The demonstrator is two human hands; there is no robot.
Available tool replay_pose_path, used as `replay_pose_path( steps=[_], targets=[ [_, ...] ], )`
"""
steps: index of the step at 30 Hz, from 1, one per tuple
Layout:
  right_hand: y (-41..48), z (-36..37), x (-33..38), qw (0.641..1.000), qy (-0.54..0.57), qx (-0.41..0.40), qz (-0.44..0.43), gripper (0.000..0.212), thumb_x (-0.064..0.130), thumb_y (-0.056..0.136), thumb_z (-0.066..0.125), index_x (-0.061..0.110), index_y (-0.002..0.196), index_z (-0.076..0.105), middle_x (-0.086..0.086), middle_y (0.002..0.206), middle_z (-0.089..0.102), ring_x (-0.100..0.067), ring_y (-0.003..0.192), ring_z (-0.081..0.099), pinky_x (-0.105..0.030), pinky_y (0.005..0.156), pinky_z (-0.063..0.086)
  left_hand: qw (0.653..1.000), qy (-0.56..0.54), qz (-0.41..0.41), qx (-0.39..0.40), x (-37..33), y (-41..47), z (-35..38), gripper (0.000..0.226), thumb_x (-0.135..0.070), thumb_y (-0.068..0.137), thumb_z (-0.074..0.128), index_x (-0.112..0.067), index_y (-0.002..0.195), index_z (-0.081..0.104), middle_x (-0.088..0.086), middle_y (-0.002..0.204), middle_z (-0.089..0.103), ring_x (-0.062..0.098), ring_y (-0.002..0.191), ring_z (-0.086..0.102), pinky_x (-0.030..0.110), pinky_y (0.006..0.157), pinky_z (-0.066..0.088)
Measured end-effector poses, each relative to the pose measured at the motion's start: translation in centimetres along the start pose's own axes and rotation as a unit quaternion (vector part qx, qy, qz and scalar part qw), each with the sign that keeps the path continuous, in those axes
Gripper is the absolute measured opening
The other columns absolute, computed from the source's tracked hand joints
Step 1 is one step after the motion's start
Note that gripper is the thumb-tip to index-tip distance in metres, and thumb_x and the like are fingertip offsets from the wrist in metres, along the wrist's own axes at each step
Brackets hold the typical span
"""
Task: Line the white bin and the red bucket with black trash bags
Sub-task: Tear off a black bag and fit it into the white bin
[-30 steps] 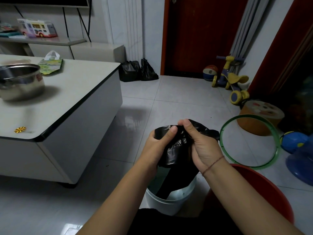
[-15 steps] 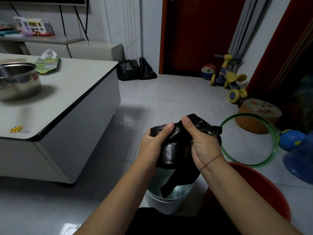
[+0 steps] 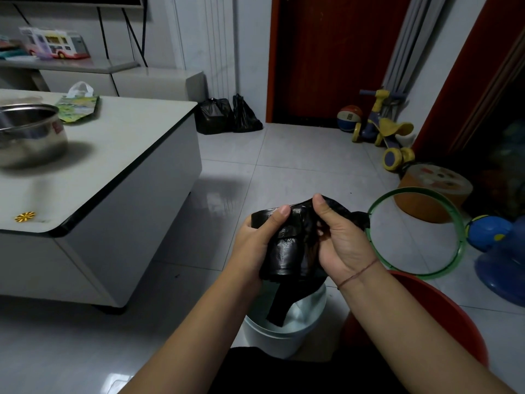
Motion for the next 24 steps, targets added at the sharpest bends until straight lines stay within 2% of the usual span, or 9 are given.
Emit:
replay_pose_path(
  steps=[3, 5, 7, 8, 10, 14, 17, 21, 24],
  targets=[
    [0.1, 0.1, -0.2, 1.000, 0.012, 0.010, 0.008, 0.052, 0.025, 0.072, 0.064, -0.002, 0.116, 0.053, -0.027, 0.122, 0.054, -0.035, 0.109, 0.058, -0.045, 0.096, 0.048, 1.000, -0.010, 0.001, 0.004, 0.1, 0.1, 0.0, 0.030, -0.039, 0.063, 0.083, -0.015, 0.079, 0.074, 0.011, 0.081, 0.074, 0.023, 0.073, 0.072, 0.029, 0.061, 0.056],
    [0.1, 0.0, -0.1, 1.000, 0.021, 0.014, 0.008, 0.044, 0.024, 0.078, 0.062, -0.002, 0.112, 0.055, -0.023, 0.112, 0.059, -0.032, 0.101, 0.061, -0.041, 0.091, 0.051, 1.000, -0.019, 0.003, 0.010, 0.2, 0.3, 0.1, 0.031, -0.039, 0.060, 0.083, -0.015, 0.078, 0.074, 0.011, 0.081, 0.073, 0.023, 0.072, 0.072, 0.028, 0.061, 0.056],
    [0.3, 0.1, 0.2, 0.999, 0.033, 0.028, 0.000, 0.027, 0.025, 0.083, 0.058, -0.001, 0.092, 0.055, -0.012, 0.080, 0.062, -0.020, 0.074, 0.064, -0.032, 0.078, 0.056, 0.999, -0.044, -0.002, 0.006, 0.1, 0.2, 0.2, 0.032, -0.035, 0.063, 0.081, -0.013, 0.085, 0.073, 0.011, 0.085, 0.074, 0.023, 0.074, 0.072, 0.029, 0.062, 0.057],
    [0.3, 0.3, 0.5, 0.998, 0.045, 0.037, -0.007, 0.023, 0.026, 0.082, 0.057, 0.004, 0.080, 0.051, -0.004, 0.063, 0.053, -0.012, 0.056, 0.056, -0.026, 0.066, 0.057, 0.998, -0.064, -0.008, -0.001, 0.1, 0.3, 0.2, 0.038, -0.034, 0.063, 0.079, -0.010, 0.092, 0.071, 0.012, 0.088, 0.073, 0.023, 0.075, 0.072, 0.030, 0.063, 0.058],
    [0.3, 0.5, 1.1, 0.997, 0.050, 0.046, -0.023, 0.023, 0.028, 0.079, 0.057, 0.009, 0.072, 0.045, 0.003, 0.053, 0.037, -0.005, 0.042, 0.038, -0.018, 0.052, 0.051, 0.995, -0.095, -0.014, -0.012, 0.1, 0.3, 0.2, 0.052, -0.033, 0.063, 0.076, -0.005, 0.105, 0.067, 0.014, 0.093, 0.072, 0.023, 0.077, 0.071, 0.031, 0.067, 0.059],
    [0.5, 0.3, 1.3, 0.998, 0.003, 0.051, -0.044, 0.024, 0.031, 0.078, 0.060, 0.009, 0.073, 0.051, 0.005, 0.051, 0.041, -0.005, 0.044, 0.037, -0.019, 0.060, 0.052, 0.997, -0.074, 0.000, -0.021, -0.1, 0.2, 0.0, 0.062, -0.037, 0.062, 0.075, -0.003, 0.112, 0.064, 0.016, 0.098, 0.071, 0.024, 0.082, 0.071, 0.033, 0.070, 0.060],
    [0.8, -0.4, 1.8, 0.996, -0.019, 0.025, -0.080, 0.018, 0.026, 0.073, 0.067, 0.010, 0.074, 0.057, 0.002, 0.060, 0.051, -0.004, 0.048, 0.045, -0.016, 0.061, 0.049, 0.998, -0.048, 0.002, -0.028, 0.0, 0.3, -0.6, 0.051, -0.038, 0.063, 0.079, -0.009, 0.102, 0.067, 0.012, 0.092, 0.074, 0.022, 0.079, 0.072, 0.031, 0.066, 0.059],
    [1.4, -1.2, 2.2, 0.992, -0.068, -0.005, -0.105, 0.013, 0.022, 0.070, 0.070, 0.013, 0.075, 0.064, 0.001, 0.066, 0.058, -0.006, 0.053, 0.050, -0.016, 0.054, 0.046, 0.996, -0.030, -0.004, -0.078, 0.1, 0.8, -2.7, 0.070, -0.033, 0.064, 0.083, -0.005, 0.122, 0.057, 0.020, 0.116, 0.067, 0.033, 0.101, 0.068, 0.043, 0.082, 0.058],
    [2.0, -2.0, 1.9, 0.989, -0.107, -0.035, -0.092, 0.015, 0.024, 0.069, 0.071, 0.013, 0.078, 0.065, -0.001, 0.068, 0.059, -0.008, 0.056, 0.050, -0.018, 0.054, 0.044, 0.992, -0.021, 0.019, -0.121, -0.2, 1.4, -5.3, 0.073, -0.031, 0.055, 0.086, -0.014, 0.120, 0.057, 0.013, 0.120, 0.064, 0.027, 0.100, 0.068, 0.034, 0.072, 0.059]
  ],
)
Point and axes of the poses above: each hand's wrist, its own y-axis towards the middle knuckle, its own z-axis out of the palm, x = y × z, the point moved 9 cm from there along y, towards the middle knuckle
